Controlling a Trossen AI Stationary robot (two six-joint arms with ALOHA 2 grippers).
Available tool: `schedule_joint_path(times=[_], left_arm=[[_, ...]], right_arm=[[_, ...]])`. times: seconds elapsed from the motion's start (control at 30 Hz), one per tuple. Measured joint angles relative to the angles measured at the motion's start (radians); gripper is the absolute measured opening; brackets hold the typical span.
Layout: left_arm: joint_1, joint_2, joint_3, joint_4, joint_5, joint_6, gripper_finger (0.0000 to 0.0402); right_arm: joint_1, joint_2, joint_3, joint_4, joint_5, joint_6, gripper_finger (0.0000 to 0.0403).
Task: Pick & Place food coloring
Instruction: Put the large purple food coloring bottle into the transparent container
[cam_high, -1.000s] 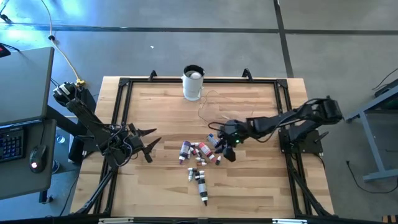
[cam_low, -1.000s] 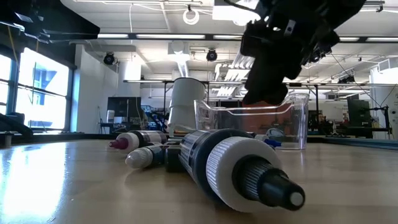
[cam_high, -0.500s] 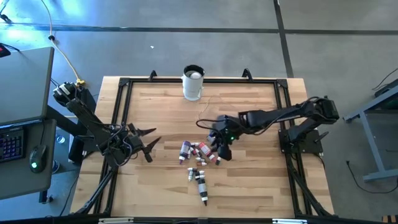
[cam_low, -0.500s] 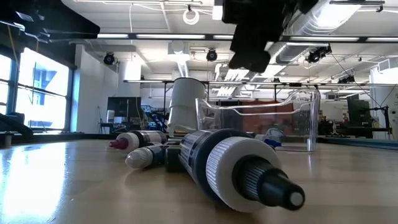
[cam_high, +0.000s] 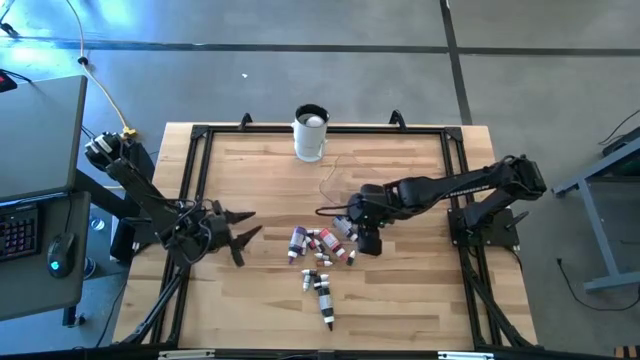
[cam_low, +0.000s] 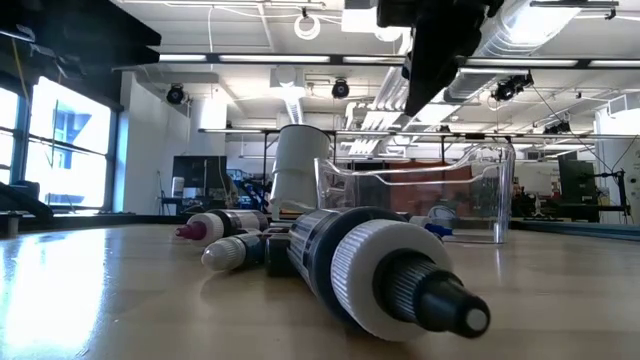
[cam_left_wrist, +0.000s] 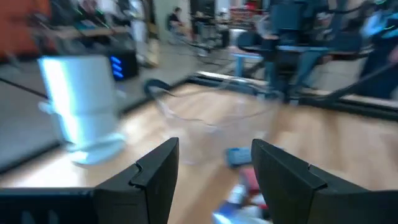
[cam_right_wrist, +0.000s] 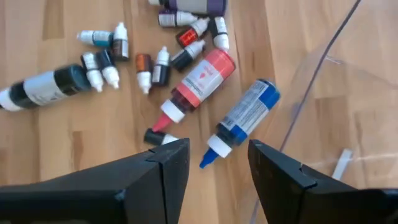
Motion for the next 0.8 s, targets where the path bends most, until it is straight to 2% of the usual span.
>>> schedule_joint_path(times=[0.17, 0.3, 0.43, 0.6, 0.73, 0.8], left_arm=[[0.201, 0.000, 0.000, 0.043, 0.254, -0.012, 0.0199], [0.415, 0.000, 0.017, 0.059, 0.489, 0.030, 0.0199], [0.546, 0.000, 0.042, 0.005, 0.713, -0.097, 0.0199], [0.628, 0.001, 0.116, -0.187, 0.855, -0.199, 0.0199], [0.631, 0.004, 0.232, -0.392, 1.099, -0.413, 0.0193], [0.604, 0.039, 0.291, -0.441, 1.160, -0.457, 0.0181]], right_arm=[[0.000, 0.000, 0.000, -0.051, -0.014, -0.026, 0.0158], [-0.001, 0.000, 0.000, -0.079, 0.045, -0.013, 0.0158], [-0.001, 0.000, 0.000, -0.071, 0.175, -0.045, 0.0158], [-0.003, 0.000, 0.000, 0.011, 0.313, -0.128, 0.0158], [-0.003, 0.000, 0.000, 0.113, 0.323, -0.276, 0.0158], [-0.003, 0.000, 0.000, 0.165, 0.322, -0.339, 0.0158]])
